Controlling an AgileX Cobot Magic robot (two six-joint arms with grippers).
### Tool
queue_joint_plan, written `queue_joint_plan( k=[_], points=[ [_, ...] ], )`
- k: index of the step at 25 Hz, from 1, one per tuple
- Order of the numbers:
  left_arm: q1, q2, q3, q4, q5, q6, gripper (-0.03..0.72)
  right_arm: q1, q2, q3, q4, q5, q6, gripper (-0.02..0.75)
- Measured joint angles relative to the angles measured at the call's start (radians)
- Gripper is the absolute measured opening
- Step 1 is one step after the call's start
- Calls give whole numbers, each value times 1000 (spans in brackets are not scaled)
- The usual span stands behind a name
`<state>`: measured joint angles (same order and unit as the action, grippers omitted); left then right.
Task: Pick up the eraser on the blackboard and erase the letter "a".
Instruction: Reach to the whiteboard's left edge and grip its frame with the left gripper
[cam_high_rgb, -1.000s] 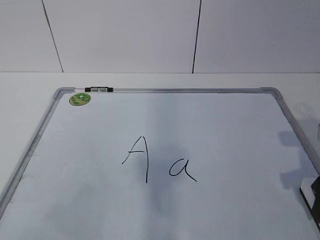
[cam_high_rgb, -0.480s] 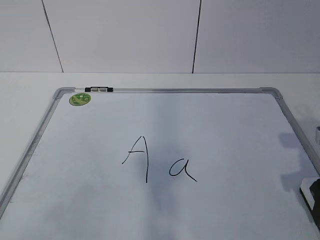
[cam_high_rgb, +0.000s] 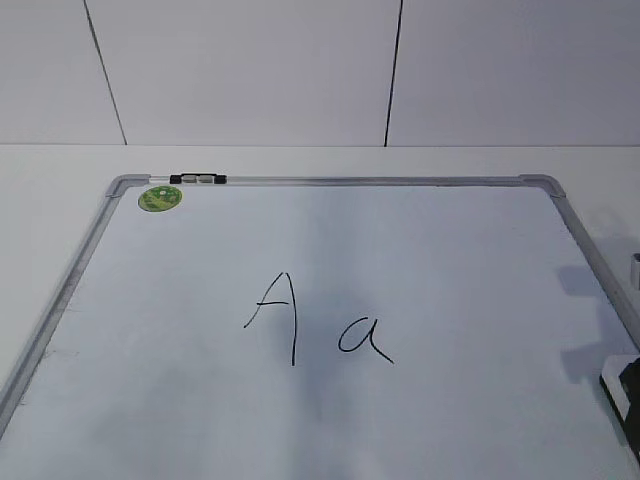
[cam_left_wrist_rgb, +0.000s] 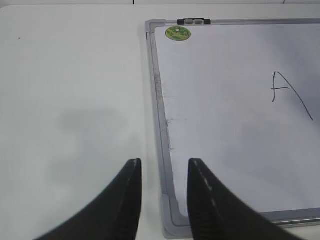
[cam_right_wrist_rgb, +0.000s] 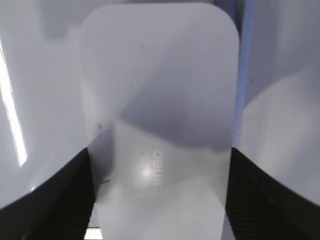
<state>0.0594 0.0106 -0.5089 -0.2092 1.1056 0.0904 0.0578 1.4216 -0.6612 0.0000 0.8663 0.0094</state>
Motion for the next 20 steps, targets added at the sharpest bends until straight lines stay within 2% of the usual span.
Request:
queue_joint_plan(
  k=[20],
  points=[
    [0,0,0,-2,0,0,235,1,0,0,0,0,0,541]
  ],
)
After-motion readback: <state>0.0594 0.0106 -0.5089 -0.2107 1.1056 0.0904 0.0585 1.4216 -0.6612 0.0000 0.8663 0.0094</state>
